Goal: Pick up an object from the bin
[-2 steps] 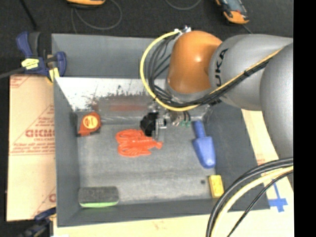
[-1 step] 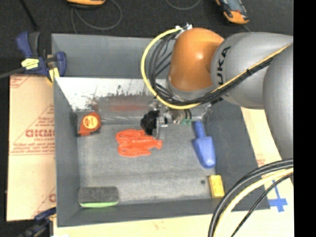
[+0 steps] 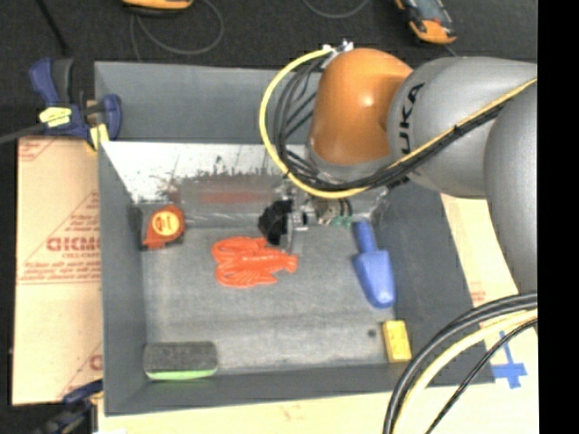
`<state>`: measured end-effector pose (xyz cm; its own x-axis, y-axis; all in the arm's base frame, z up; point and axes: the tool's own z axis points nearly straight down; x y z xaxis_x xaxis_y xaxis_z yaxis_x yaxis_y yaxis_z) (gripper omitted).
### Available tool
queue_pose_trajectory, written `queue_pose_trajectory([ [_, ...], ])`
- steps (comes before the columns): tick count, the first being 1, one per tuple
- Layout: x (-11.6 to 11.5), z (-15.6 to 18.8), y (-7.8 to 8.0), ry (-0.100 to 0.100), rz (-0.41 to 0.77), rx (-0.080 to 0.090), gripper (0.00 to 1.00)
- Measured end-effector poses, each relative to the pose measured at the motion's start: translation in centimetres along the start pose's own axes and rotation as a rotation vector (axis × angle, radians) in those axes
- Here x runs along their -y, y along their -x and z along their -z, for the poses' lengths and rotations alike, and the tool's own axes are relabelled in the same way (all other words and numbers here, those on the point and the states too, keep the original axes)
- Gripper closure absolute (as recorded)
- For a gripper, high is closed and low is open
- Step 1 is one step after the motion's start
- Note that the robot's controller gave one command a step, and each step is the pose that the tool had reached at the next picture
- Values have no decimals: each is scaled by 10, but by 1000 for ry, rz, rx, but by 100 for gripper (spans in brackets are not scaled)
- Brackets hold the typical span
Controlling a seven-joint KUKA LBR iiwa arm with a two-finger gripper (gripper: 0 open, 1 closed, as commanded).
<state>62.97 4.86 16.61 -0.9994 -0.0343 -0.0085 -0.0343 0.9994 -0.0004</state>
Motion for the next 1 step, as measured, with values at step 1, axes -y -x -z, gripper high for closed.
queue_pose_trajectory([
  [1, 0, 2, 0, 0, 0, -1, 100],
])
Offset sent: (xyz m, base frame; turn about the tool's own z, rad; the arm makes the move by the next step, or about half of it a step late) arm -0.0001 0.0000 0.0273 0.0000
